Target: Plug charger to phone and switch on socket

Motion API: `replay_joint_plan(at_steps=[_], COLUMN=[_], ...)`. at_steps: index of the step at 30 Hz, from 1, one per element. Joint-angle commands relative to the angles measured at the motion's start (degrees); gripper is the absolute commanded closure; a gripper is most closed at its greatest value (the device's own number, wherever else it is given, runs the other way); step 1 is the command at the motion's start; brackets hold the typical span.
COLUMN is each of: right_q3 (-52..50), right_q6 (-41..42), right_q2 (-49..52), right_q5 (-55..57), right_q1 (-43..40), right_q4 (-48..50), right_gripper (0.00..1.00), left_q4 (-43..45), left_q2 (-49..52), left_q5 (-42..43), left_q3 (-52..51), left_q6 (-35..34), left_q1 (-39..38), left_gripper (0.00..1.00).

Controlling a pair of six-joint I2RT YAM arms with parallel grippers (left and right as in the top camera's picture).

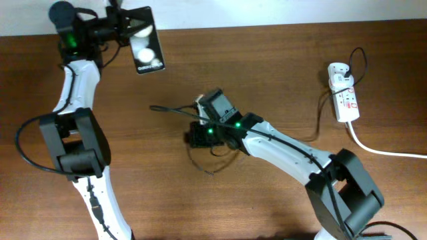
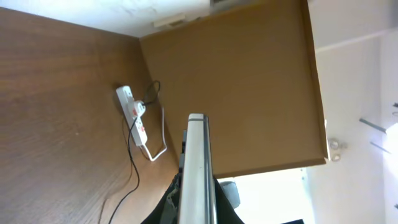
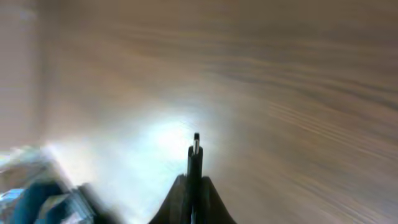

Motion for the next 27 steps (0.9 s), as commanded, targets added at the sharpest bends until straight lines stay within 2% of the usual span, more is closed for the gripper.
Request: replay_joint_plan(at_steps=[1, 4, 7, 9, 13, 16, 22, 27], right_q3=[0.7, 0.7, 0.7, 0.7, 0.7, 0.7, 0.7, 0.7], right_q6=[-2.7, -2.6, 2.2, 4.7, 15.5, 18.2, 16.7, 18.4], right_q2=[-1.7, -1.7, -1.7, -1.7, -1.7, -1.7, -1.7, -1.7], right_q5=[-20.9, -36.5, -41.0, -40.9, -38.4, -34.6, -30.5, -27.8], right_q1=[-0.7, -3.2, -5.9, -7.3, -9.2, -9.6, -9.8, -12.2], right_q4=[7.0, 17.1, 23.3, 27.8, 40.1, 44.2, 50.1, 50.0], right_gripper=[0.96, 0.96, 0.96, 0.96, 0.96, 0.96, 0.96, 0.96], left_q4=[0.3, 0.3, 2.6, 10.3, 26.2, 26.6, 23.9, 23.9], left_q2=[0.4, 0.4, 0.4, 0.4, 0.4, 0.4, 0.4, 0.4], left_q5=[0.0, -0.6, -1.6, -2.7, -7.9, -8.3, -6.9, -5.4], left_q3=[0.7, 0.7, 0.7, 0.7, 0.7, 0.7, 0.7, 0.7], left_q6=[-0.9, -1.2, -3.8, -8.7, -22.4, -27.2, -27.2, -27.2], left_q1=[1.0, 0.9, 0.9, 0.9, 0.7, -0.7, -4.0, -4.1], left_gripper=[1.00, 1.00, 1.00, 1.00, 1.00, 1.00, 1.00, 1.00])
